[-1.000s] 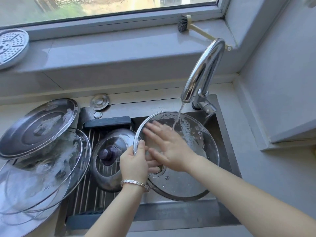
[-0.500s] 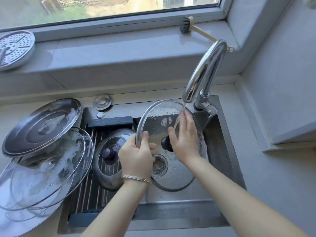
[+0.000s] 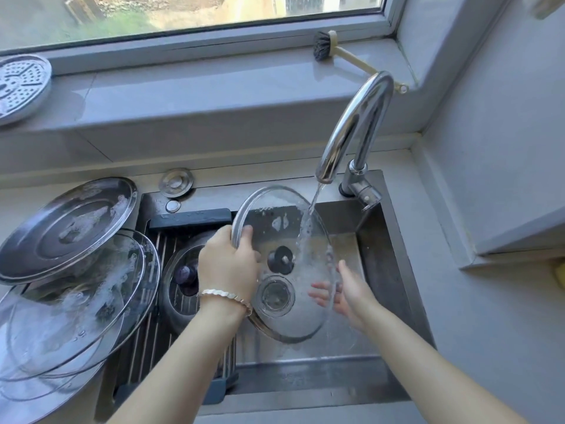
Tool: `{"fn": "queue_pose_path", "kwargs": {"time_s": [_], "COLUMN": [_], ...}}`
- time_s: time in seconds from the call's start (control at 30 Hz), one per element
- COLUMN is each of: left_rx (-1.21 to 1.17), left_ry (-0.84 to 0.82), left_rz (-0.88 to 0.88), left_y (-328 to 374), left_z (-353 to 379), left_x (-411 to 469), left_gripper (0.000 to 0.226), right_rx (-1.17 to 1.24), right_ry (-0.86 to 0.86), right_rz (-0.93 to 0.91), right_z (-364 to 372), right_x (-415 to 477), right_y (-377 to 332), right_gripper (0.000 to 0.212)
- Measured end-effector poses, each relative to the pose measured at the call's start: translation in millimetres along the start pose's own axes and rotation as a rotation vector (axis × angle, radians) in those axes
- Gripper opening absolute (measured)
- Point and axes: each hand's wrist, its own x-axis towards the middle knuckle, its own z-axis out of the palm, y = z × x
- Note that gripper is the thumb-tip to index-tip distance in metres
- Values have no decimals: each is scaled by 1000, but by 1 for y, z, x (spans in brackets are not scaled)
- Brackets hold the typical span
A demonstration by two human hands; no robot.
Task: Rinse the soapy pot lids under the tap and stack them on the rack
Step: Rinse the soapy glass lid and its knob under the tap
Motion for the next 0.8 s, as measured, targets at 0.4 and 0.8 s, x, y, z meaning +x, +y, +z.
{"fn": "queue_pose_path", "kwargs": {"time_s": [0.4,0.8], "left_rx": [-494,211], "left_ry": [-359,-429], "left_rz": [-903,263], "left_y": [-70,-53], "left_z": [50,-1], "left_x": [-18,-31], "left_gripper": [36,67], "right_rx": [-986,-343], "right_ry": [318,232], "right_rz": [-794,-381], "right_z": [-31,-38], "right_x": [-35,-1], "right_y": [-83,-36], "right_gripper": [23,32]}}
